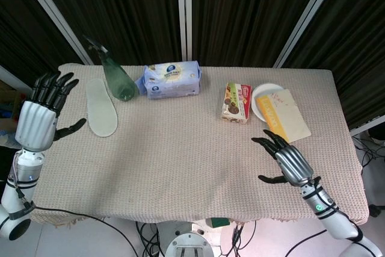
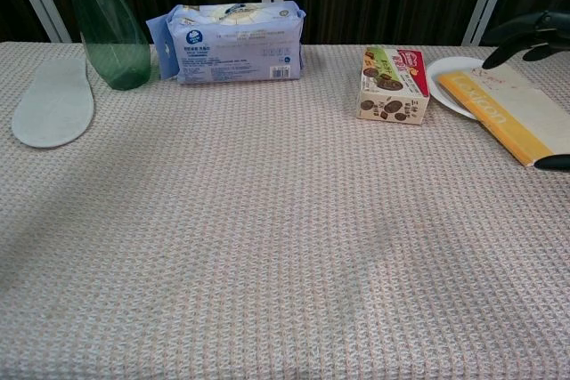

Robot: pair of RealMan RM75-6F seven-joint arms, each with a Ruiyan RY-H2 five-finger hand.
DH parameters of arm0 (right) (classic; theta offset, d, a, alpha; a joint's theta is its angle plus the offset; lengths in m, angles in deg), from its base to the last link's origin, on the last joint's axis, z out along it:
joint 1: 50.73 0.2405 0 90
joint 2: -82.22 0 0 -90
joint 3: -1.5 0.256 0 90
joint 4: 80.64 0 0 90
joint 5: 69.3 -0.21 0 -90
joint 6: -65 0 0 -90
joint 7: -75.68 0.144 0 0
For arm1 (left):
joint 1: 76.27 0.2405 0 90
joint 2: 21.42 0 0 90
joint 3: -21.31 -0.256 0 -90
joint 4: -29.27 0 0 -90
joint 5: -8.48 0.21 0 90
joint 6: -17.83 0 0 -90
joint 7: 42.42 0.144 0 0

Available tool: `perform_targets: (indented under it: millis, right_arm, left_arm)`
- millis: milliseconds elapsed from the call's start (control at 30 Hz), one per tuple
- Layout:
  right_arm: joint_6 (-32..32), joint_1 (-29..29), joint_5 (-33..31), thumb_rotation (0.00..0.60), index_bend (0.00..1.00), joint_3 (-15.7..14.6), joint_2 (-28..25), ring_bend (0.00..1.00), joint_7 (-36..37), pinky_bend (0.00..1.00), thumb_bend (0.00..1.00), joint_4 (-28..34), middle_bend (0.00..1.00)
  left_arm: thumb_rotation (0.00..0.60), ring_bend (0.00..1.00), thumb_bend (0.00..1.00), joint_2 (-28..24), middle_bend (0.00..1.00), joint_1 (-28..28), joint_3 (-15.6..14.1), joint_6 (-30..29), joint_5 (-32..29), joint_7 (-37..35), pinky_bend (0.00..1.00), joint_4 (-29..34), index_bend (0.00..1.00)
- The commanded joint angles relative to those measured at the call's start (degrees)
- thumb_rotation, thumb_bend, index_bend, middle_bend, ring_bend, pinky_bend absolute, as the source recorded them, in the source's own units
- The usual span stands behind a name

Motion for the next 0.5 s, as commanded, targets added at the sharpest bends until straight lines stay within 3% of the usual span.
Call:
perform_targets:
  millis: [33, 167, 300, 500]
  right_arm:
    - [1.5, 1.5, -1.4, 0.6, 0.15, 1.1, 0.7, 0.02, -1.1, 0.14, 0.06, 0.6, 0.17]
    - [3.4, 2.8, -3.2, 0.6, 0.15, 1.6, 0.7, 0.02, -1.4, 0.14, 0.06, 0.9, 0.17]
    - [5.5, 2.9, -6.5, 0.6, 0.15, 1.0, -0.9, 0.02, 0.1, 0.14, 0.06, 2.2, 0.17]
    - [7.3, 1.3, -10.0, 0.6, 0.14, -1.1, -6.6, 0.02, 8.2, 0.14, 0.06, 6.2, 0.17]
  left_arm:
    - [0.6, 0.08, 0.0, -0.6, 0.12, -0.9, 0.3, 1.3, -1.0, 0.3, 0.09, 0.2, 0.13]
    - [0.6, 0.08, 0.0, -0.5, 0.12, -1.3, -0.2, 3.2, -2.9, -0.8, 0.09, 0.1, 0.13]
    - [0.6, 0.08, 0.0, -2.2, 0.12, -0.7, -2.6, 8.6, -7.2, -5.4, 0.09, 3.5, 0.13]
    - [0.6, 0.08, 0.0, -5.4, 0.11, 1.1, -6.8, 15.1, -10.9, -14.2, 0.09, 8.8, 0.13]
